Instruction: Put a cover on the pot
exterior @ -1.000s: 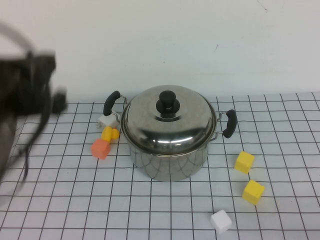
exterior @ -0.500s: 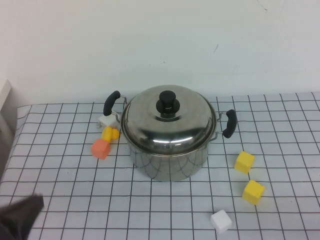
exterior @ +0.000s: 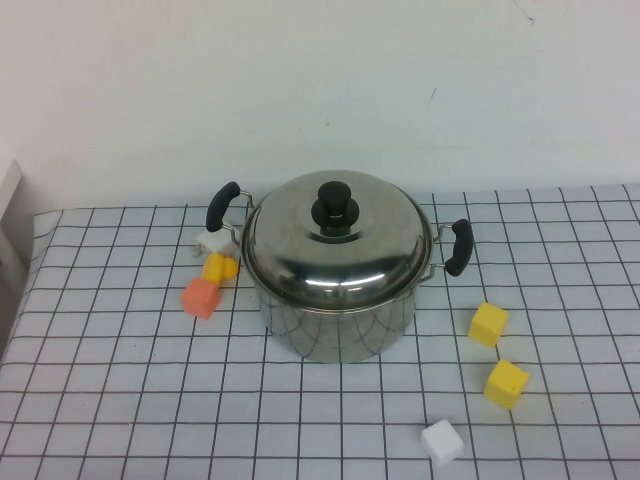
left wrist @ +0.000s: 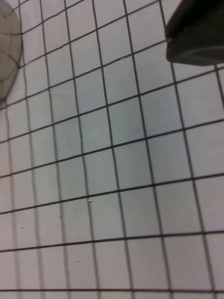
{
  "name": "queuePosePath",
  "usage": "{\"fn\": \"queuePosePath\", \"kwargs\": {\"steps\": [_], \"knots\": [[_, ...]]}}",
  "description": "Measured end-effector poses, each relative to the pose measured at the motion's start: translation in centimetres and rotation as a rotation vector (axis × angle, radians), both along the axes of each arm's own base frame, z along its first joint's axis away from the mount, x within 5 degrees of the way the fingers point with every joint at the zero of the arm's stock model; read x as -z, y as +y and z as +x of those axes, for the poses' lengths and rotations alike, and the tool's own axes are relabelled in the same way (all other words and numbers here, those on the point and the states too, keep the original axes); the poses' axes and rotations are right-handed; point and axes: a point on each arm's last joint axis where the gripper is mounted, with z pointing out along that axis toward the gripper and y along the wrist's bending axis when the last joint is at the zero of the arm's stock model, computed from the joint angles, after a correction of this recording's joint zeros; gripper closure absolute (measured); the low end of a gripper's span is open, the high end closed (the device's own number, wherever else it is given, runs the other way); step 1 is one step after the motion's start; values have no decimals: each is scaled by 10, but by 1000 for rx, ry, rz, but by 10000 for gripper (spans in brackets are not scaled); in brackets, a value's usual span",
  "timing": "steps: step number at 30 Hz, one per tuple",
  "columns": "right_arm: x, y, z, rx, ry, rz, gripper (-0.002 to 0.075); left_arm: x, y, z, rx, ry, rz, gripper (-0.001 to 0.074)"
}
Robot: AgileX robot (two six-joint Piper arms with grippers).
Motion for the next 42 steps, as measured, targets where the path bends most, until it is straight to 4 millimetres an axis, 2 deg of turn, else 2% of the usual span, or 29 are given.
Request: {"fn": "queuePosePath", "kwargs": {"steps": [6, 15, 20, 35, 42], "knots": [[0, 0, 0, 0, 0, 0, 717, -5, 7, -6, -136, -91, -159, 735], [0, 0, 0, 0, 0, 0, 717, -19, 27, -17, -369, -352, -197, 735], [0, 0, 0, 0, 0, 0, 717, -13, 32, -25, -441, -324, -188, 735], [0, 0, 0, 0, 0, 1, 717, -12, 32, -26, -380, -329, -30, 735], [0, 0, 0, 0, 0, 1, 717, -12, 30, -26, -340, -330, -28, 736]]}}
